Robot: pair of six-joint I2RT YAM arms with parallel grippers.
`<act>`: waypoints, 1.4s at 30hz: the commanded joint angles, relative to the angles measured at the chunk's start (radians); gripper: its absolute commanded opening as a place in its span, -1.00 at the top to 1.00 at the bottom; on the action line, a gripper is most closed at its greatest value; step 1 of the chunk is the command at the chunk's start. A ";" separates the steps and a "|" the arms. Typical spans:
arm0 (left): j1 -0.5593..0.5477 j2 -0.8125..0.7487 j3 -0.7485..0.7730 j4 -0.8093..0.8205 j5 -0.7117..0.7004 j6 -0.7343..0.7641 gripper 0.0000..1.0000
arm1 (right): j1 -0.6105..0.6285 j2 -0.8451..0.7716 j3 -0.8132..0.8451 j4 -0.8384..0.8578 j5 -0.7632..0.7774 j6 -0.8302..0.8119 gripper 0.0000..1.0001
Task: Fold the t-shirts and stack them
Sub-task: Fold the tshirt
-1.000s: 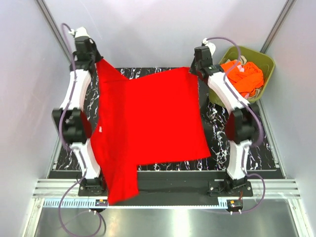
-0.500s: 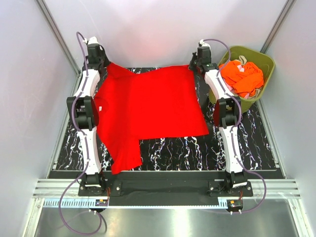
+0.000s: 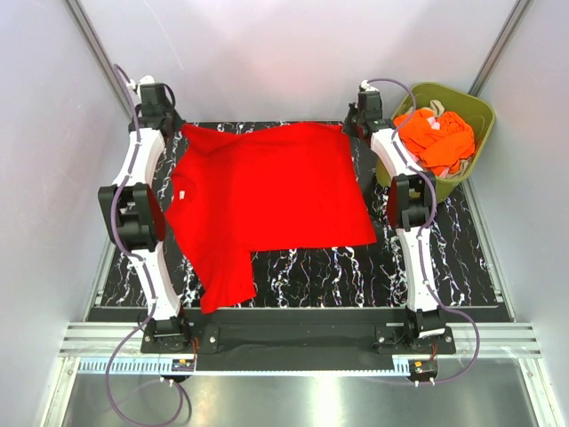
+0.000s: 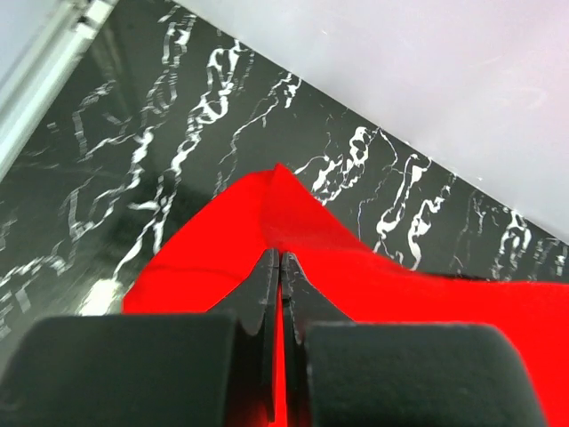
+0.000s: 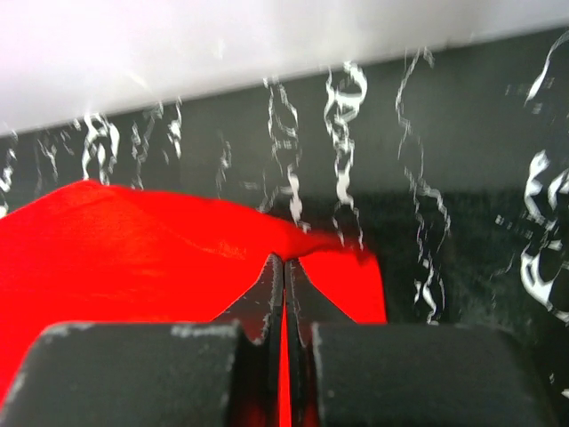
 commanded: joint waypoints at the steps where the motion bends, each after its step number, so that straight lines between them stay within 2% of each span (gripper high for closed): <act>1: 0.019 -0.095 -0.022 -0.050 0.011 -0.031 1.00 | 0.005 -0.128 -0.032 0.030 -0.040 0.015 1.00; 10: 0.036 -0.118 -0.041 -0.210 0.097 -0.014 1.00 | 0.006 -0.269 -0.221 0.017 -0.056 0.020 1.00; 20: 0.039 -0.242 -0.243 -0.230 0.165 -0.051 1.00 | 0.005 -0.453 -0.493 0.019 -0.063 0.012 1.00; 24: 0.043 -0.294 -0.285 -0.276 0.144 -0.056 1.00 | 0.005 -0.519 -0.603 0.033 -0.060 0.004 1.00; 31: 0.060 -0.380 -0.426 -0.291 0.123 -0.069 1.00 | 0.005 -0.561 -0.697 0.045 -0.060 0.004 1.00; 42: 0.068 -0.429 -0.578 -0.305 0.192 -0.082 1.00 | 0.006 -0.584 -0.821 0.054 -0.040 -0.023 1.00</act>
